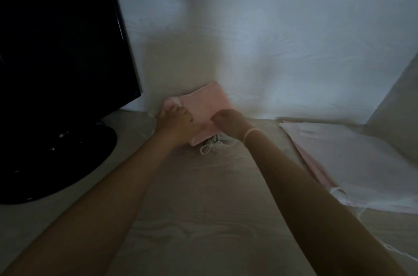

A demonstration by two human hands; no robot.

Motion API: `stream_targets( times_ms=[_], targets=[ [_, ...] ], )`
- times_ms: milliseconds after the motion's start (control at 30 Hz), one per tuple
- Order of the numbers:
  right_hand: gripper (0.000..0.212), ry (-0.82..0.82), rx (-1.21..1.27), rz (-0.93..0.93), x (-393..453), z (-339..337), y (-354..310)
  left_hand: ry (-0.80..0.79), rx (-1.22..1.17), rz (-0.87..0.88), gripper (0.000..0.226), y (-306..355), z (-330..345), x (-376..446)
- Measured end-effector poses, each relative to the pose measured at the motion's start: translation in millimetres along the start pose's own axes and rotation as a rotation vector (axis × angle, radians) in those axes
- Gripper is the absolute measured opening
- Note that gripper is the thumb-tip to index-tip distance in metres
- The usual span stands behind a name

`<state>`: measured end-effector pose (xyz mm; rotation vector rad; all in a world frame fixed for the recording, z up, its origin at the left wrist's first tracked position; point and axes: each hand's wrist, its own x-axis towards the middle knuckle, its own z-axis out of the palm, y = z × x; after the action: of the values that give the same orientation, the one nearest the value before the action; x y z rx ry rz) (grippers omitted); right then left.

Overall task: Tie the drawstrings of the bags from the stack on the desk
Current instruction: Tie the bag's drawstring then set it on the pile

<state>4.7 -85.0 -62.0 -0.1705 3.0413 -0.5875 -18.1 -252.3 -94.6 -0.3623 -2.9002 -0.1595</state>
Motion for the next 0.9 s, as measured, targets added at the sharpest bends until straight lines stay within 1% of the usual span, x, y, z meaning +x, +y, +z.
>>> stream_targets(
  times_ms=[33, 67, 133, 167, 233, 267, 300, 333, 400, 433, 467, 500, 533, 600, 633, 700, 767, 833, 867, 900],
  targets=[
    [0.039, 0.000, -0.073, 0.040, 2, 6, 7, -0.066, 0.023, -0.018, 0.052, 0, 6, -1],
    [0.048, -0.059, -0.077, 0.082, 3, 12, 16, -0.106, 0.033, -0.029, 0.052, 1, 11, -4],
    [0.069, -0.156, -0.045, 0.085, 0, 24, 29, -0.123, 0.040, -0.053, 0.054, 5, 19, -9],
    [0.072, -0.161, -0.009, 0.073, -1, 28, 35, -0.117, 0.029, -0.068, 0.051, 7, 17, -13],
    [0.064, -0.093, 0.122, 0.063, -5, 30, 45, -0.089, 0.052, -0.053, 0.040, 13, 11, -12],
    [0.058, -0.032, 0.192, 0.057, -7, 28, 49, -0.046, 0.101, -0.025, 0.038, 17, 7, -11],
    [0.051, 0.059, 0.217, 0.062, -11, 25, 55, 0.038, 0.167, 0.026, 0.041, 24, 2, -11],
    [0.045, 0.169, 0.205, 0.076, -16, 19, 60, 0.156, 0.201, 0.082, 0.043, 34, -1, -10],
    [0.034, 0.360, 0.131, 0.106, -31, 9, 78, 0.449, 0.133, 0.222, 0.036, 66, -7, -13],
    [0.030, 0.407, 0.120, 0.125, -40, 3, 88, 0.535, 0.074, 0.280, 0.032, 85, -7, -16],
    [0.028, 0.423, 0.106, 0.155, -45, -1, 95, 0.531, 0.007, 0.309, 0.028, 101, -12, -19],
    [0.026, 0.425, 0.078, 0.221, -61, -8, 116, 0.450, -0.083, 0.318, 0.026, 132, -17, -26],
    [0.026, 0.417, 0.039, 0.284, -69, -12, 127, 0.334, -0.177, 0.284, 0.025, 148, -16, -26],
    [0.029, 0.411, -0.056, 0.413, -88, -20, 155, 0.057, -0.305, 0.226, 0.027, 179, -4, -27],
    [0.031, 0.416, -0.112, 0.476, -104, -27, 174, -0.056, -0.362, 0.239, 0.029, 201, 6, -28],
    [0.037, 0.385, -0.202, 0.561, -125, -34, 197, -0.234, -0.523, 0.212, 0.030, 223, 18, -34],
    [0.050, 0.276, -0.258, 0.630, -144, -40, 219, -0.378, -0.757, 0.132, 0.024, 246, 25, -42],
    [0.066, 0.147, -0.280, 0.654, -158, -39, 232, -0.474, -0.878, 0.016, 0.018, 262, 29, -47],
    [0.067, 0.112, -0.271, 0.648, -163, -37, 237, -0.500, -0.924, -0.030, 0.016, 268, 30, -49],
    [0.061, 0.110, -0.250, 0.626, -165, -36, 240, -0.507, -0.962, -0.060, 0.016, 271, 32, -51]
  ],
)
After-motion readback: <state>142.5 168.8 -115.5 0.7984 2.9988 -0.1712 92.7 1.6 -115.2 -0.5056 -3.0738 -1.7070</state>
